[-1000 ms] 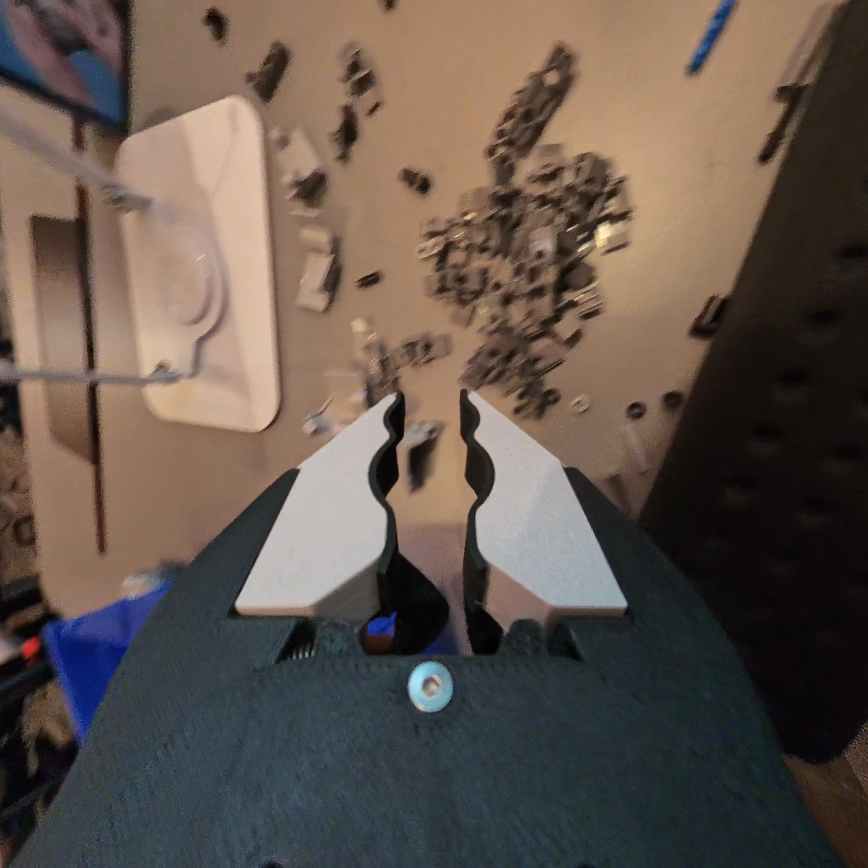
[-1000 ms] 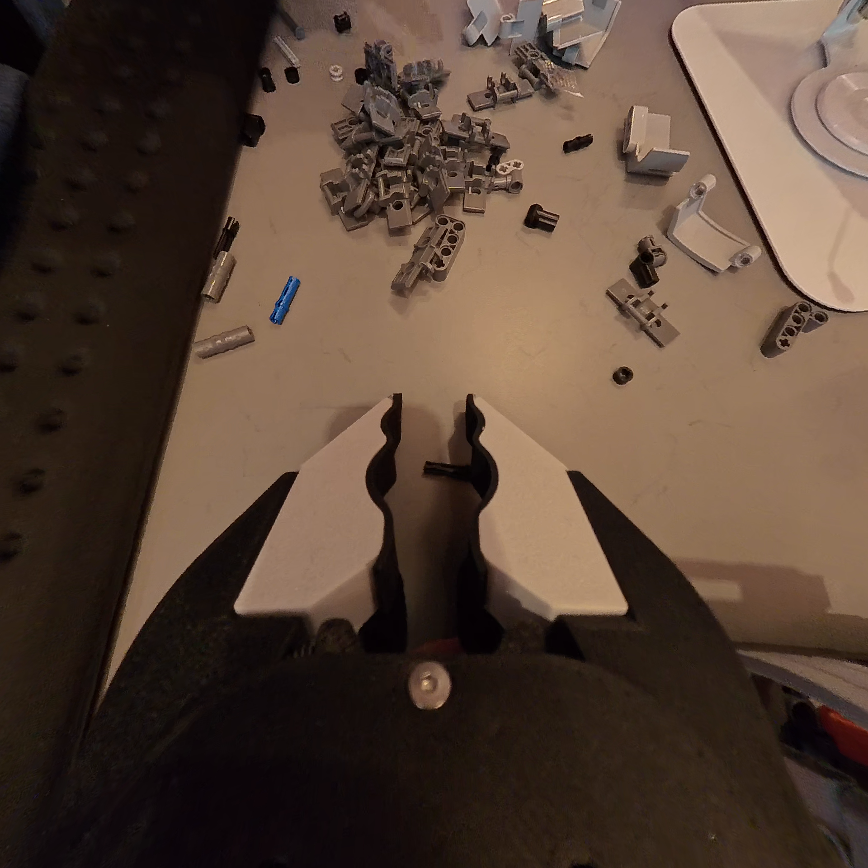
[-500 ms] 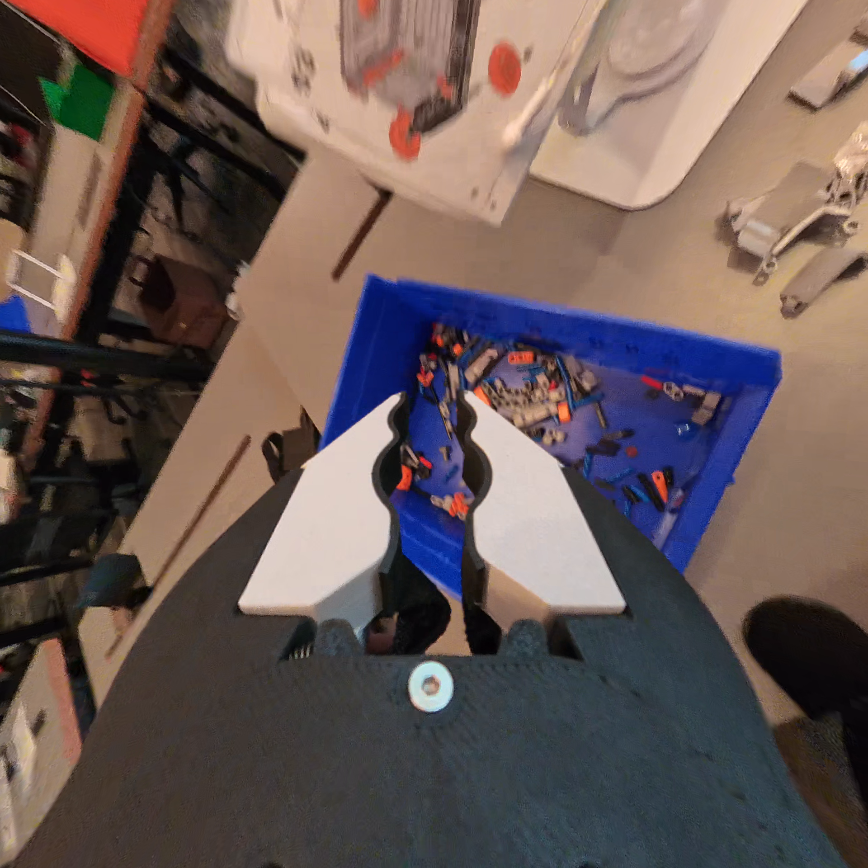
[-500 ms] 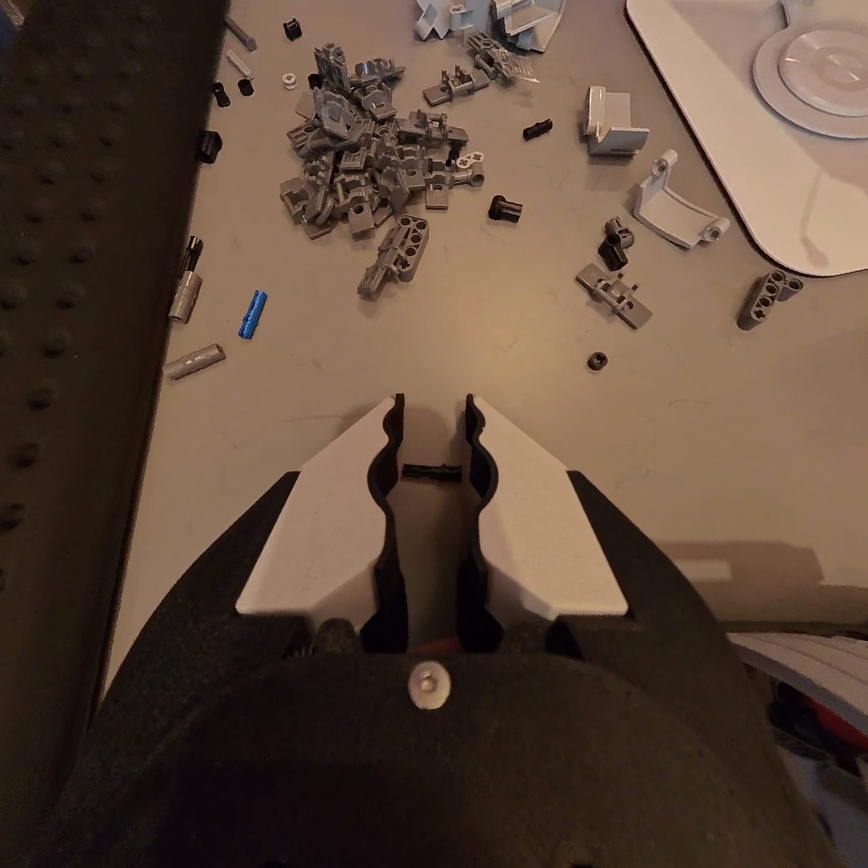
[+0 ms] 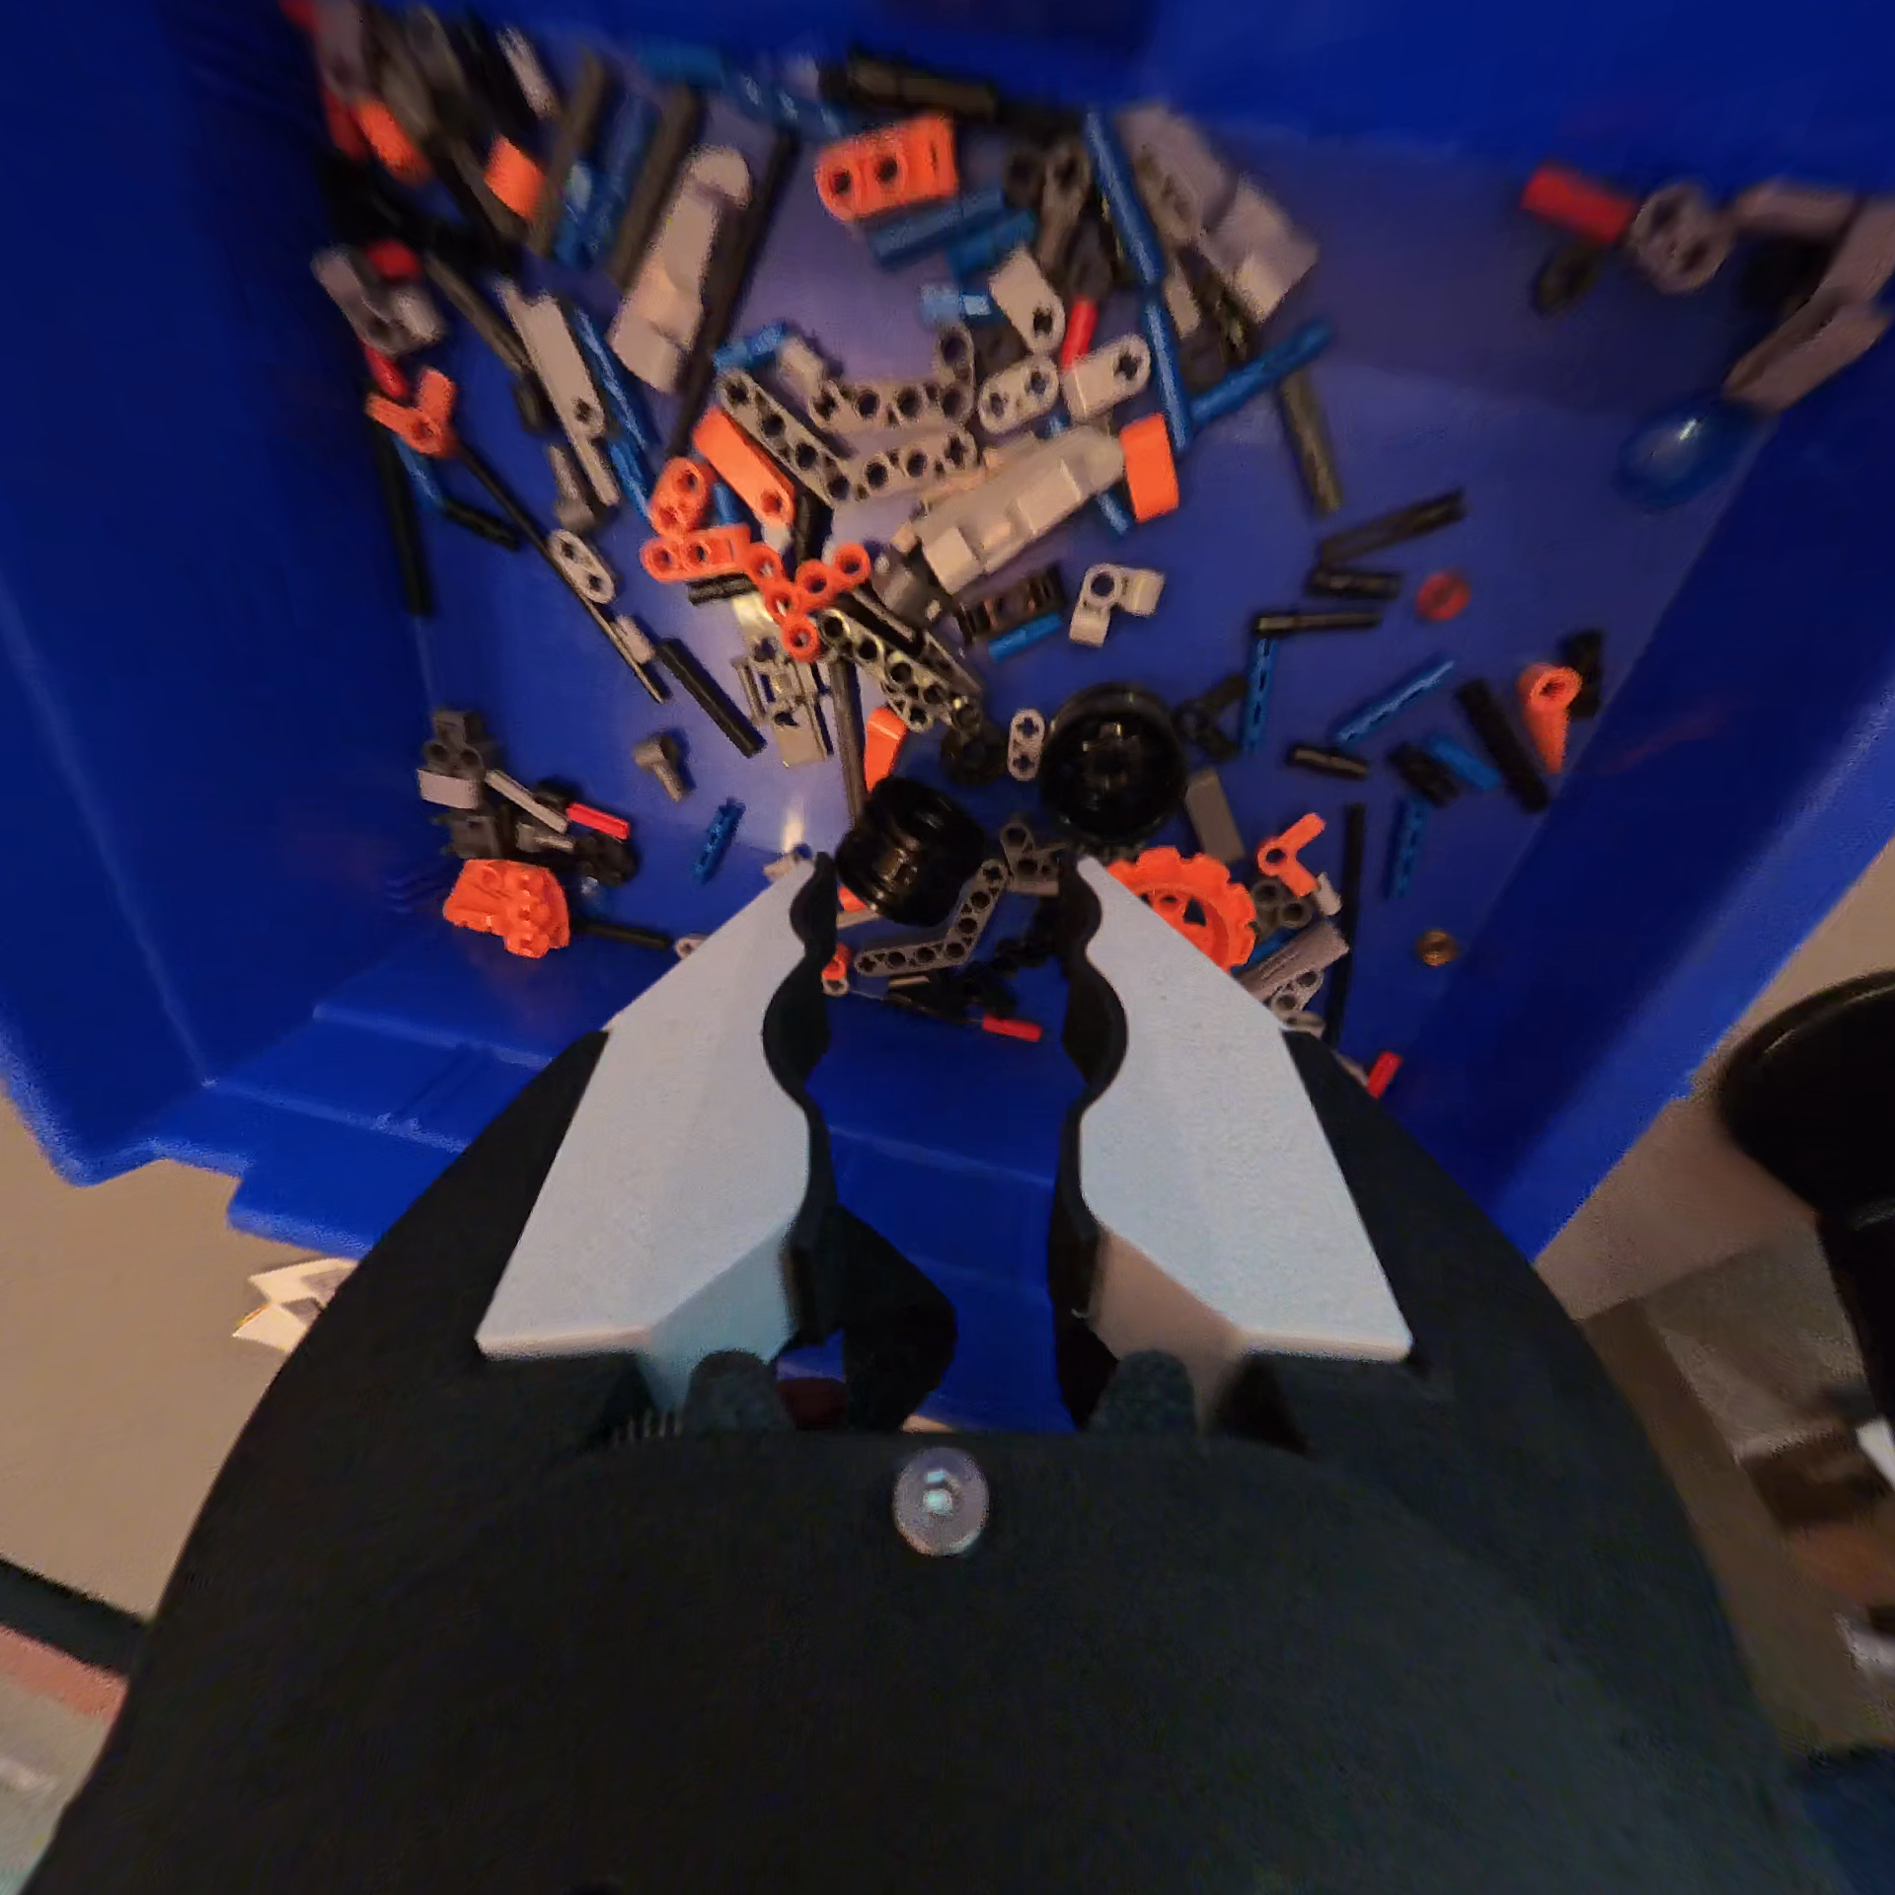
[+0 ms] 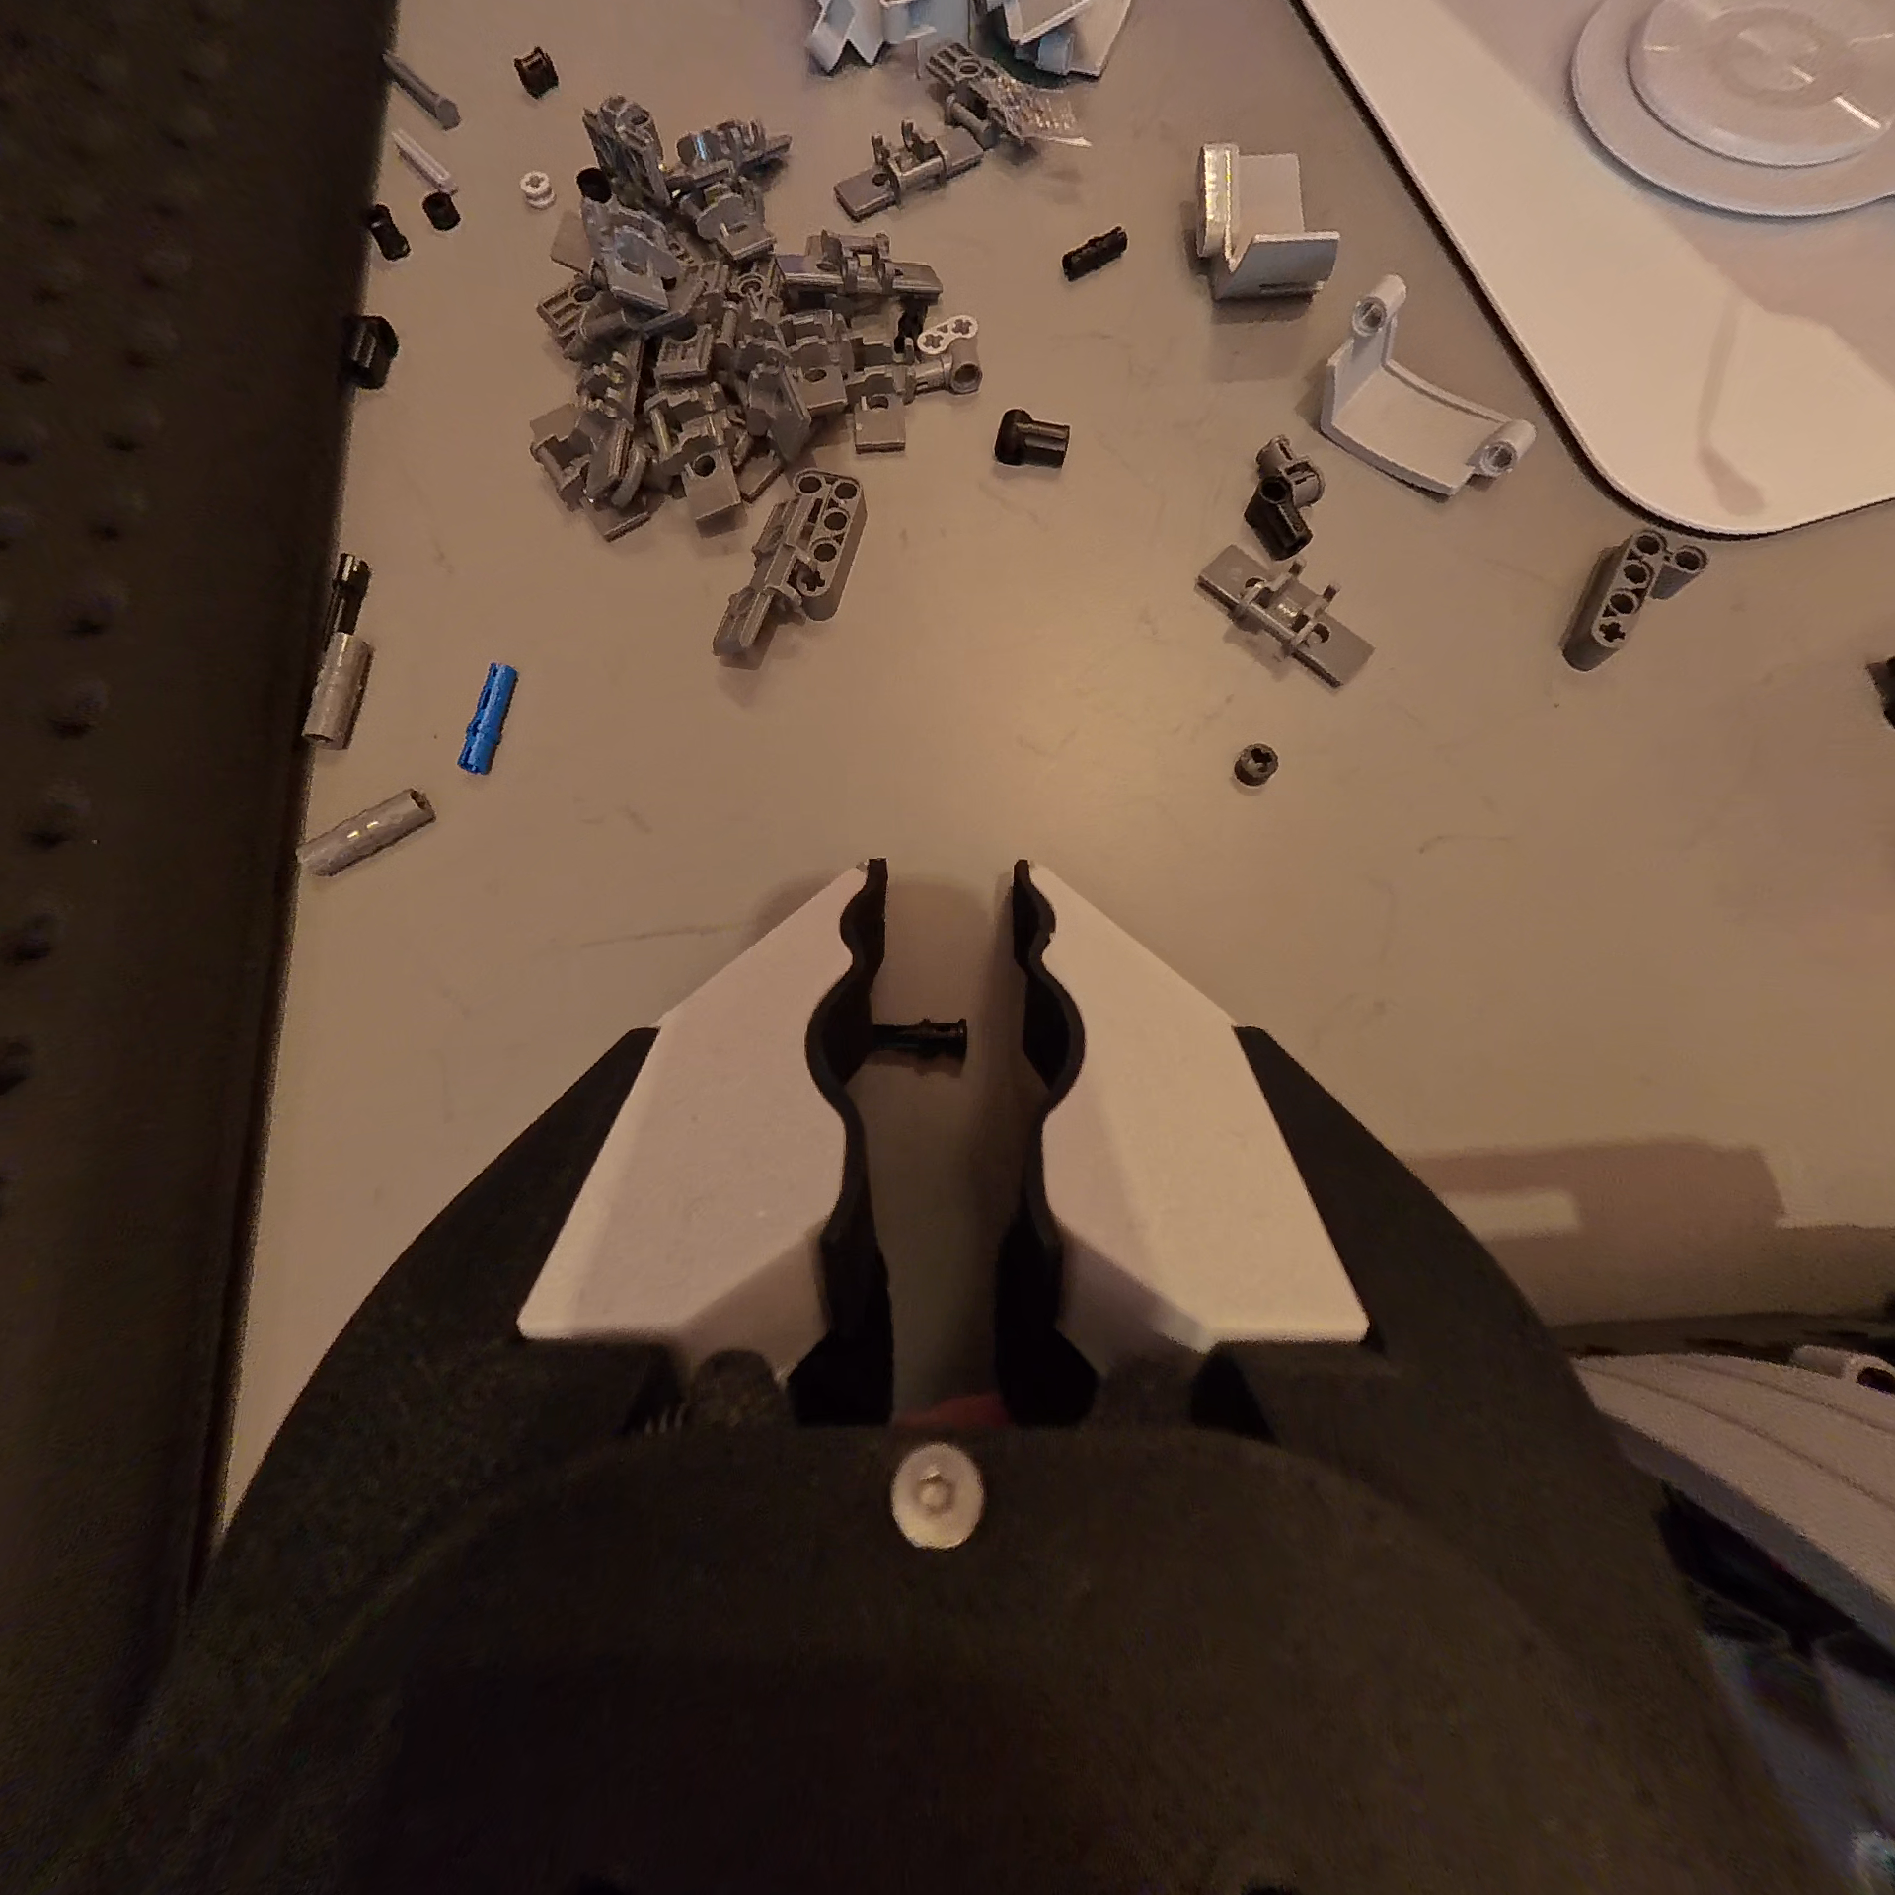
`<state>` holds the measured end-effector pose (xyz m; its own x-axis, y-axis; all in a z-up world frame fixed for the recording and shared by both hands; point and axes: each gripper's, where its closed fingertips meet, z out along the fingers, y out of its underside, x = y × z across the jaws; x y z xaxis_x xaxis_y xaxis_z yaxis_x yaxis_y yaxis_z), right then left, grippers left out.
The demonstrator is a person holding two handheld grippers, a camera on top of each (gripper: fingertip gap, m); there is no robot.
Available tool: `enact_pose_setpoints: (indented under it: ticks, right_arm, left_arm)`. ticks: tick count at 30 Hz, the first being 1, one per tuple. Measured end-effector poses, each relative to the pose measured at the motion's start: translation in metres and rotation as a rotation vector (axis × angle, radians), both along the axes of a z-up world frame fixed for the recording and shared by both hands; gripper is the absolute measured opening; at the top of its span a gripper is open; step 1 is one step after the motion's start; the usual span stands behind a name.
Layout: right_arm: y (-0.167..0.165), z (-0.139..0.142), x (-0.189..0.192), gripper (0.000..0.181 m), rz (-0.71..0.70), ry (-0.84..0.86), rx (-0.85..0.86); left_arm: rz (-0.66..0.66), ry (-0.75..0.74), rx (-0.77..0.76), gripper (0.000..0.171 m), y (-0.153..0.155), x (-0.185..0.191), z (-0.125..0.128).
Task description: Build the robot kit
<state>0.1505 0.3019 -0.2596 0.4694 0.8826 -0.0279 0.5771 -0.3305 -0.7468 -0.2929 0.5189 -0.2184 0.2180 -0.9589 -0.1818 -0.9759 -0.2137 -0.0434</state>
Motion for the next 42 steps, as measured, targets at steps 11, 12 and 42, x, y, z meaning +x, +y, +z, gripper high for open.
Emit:
enact_pose_setpoints:
  ticks: [11, 12, 42]
  right_arm:
    - [0.000, 0.001, 0.000, 0.022, 0.002, 0.013, -0.007]
    - [0.000, 0.001, 0.000, 0.022, 0.003, 0.013, -0.006]
    - [-0.004, 0.003, -0.002, 0.023, 0.027, 0.020, 0.007]
  left_arm:
    - [-0.002, 0.142, 0.023, 0.033, 0.023, -0.016, -0.028]
    - [0.006, 0.136, 0.036, 0.033, 0.030, -0.016, -0.027]
    - [0.057, -0.295, -0.032, 0.013, -0.011, 0.102, -0.040]
